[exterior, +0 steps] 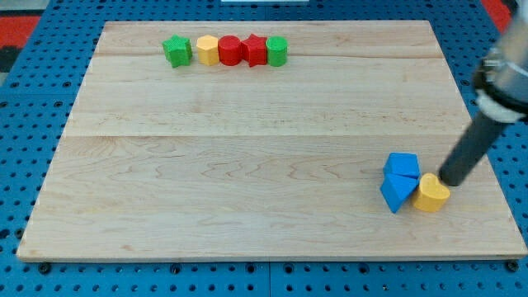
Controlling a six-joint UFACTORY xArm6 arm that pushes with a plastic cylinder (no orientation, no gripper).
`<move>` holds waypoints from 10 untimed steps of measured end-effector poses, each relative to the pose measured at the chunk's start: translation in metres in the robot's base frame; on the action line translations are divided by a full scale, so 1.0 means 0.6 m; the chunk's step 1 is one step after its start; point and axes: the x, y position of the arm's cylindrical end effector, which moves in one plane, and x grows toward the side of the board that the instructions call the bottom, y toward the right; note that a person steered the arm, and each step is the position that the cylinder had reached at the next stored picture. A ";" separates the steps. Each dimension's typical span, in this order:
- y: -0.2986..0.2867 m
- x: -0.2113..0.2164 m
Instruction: Push the blue cube at the bottom left to the green star
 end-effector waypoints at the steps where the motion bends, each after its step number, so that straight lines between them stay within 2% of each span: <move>1: -0.140 -0.002; 2: -0.296 -0.046; 4: -0.288 -0.130; 5: -0.359 -0.231; 6: -0.532 -0.310; 7: -0.563 -0.258; 8: -0.646 -0.273; 9: -0.654 -0.306; 10: -0.708 -0.319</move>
